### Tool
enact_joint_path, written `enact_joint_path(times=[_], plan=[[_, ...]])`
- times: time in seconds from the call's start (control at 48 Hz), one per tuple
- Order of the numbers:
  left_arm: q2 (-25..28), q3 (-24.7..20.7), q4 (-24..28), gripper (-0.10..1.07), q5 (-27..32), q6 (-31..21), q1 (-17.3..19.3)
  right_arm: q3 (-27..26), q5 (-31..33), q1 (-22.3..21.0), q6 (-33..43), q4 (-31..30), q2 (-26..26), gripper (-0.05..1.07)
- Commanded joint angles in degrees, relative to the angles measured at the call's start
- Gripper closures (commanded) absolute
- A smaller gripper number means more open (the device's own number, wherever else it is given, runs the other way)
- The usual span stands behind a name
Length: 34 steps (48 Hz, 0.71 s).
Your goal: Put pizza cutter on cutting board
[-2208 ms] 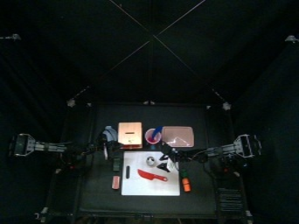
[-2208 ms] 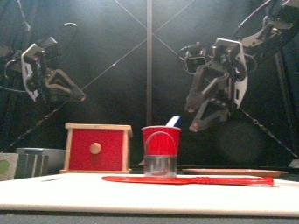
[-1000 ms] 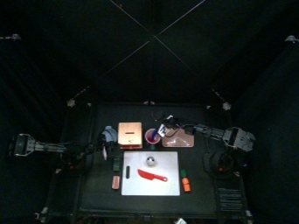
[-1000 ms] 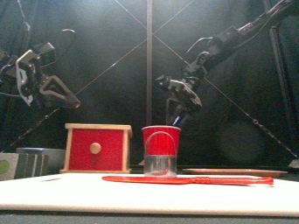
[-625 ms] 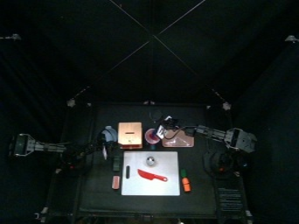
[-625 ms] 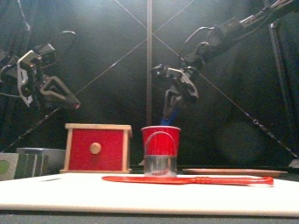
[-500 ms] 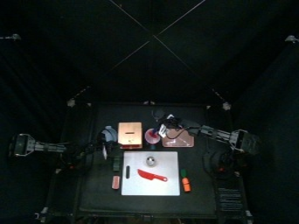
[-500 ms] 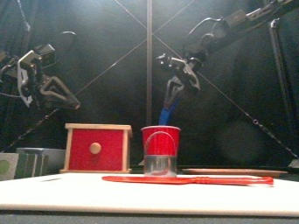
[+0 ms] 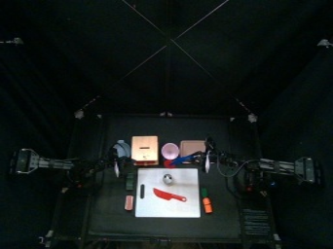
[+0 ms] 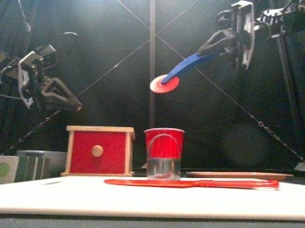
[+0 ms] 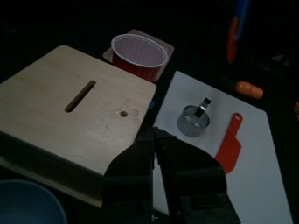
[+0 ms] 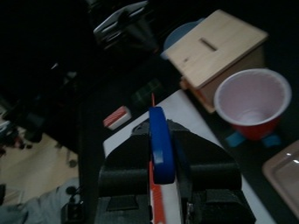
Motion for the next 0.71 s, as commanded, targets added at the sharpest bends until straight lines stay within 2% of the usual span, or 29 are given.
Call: enact_joint_path(times=[0.0, 0.104, 0.208, 0.292, 0.354, 0.417, 0.542, 0.604, 0.688], plan=[[0.0, -1.5, -0.2, 0.55, -0.4, 0.0, -0.1, -0.8, -4.5, 3.6, 0.0, 1.0, 3.7, 0.66], [0.1, -1.6, -0.2, 0.55, -0.3, 0.0, -0.2, -1.5, -7.0, 7.6, -0.2, 7.5, 12.0, 0.65], [0.1, -1.4, -0.2, 0.55, -0.3, 0.0, -0.2, -1.8, -9.8, 8.1, -0.1, 10.4, 17.0, 0.64], [0.1, -1.3, -0.1, 0.55, -0.3, 0.0, -0.4, -2.1, -9.4, 7.9, 0.0, 12.0, 19.1, 0.59], [0.0, -1.2, -0.1, 0.55, -0.3, 0.0, -0.4, -1.8, -8.9, 7.8, -0.1, 13.7, 19.8, 0.52], [0.0, -1.2, -0.1, 0.55, -0.3, 0.0, -0.4, -1.0, -7.9, 7.7, -0.2, 14.2, 19.5, 0.39], [0.0, -1.2, -0.2, 0.55, -0.3, 0.0, -0.5, 0.6, -5.3, 6.4, -0.3, 14.0, 18.4, 0.21], [0.0, -1.2, -0.2, 0.55, -0.3, 0.0, -0.5, 0.8, -3.7, 5.4, -0.4, 13.5, 17.9, 0.15], [0.0, -1.3, -0.2, 0.55, -0.3, 0.0, -0.5, 0.8, -1.8, 3.7, -0.4, 11.3, 17.5, 0.12]])
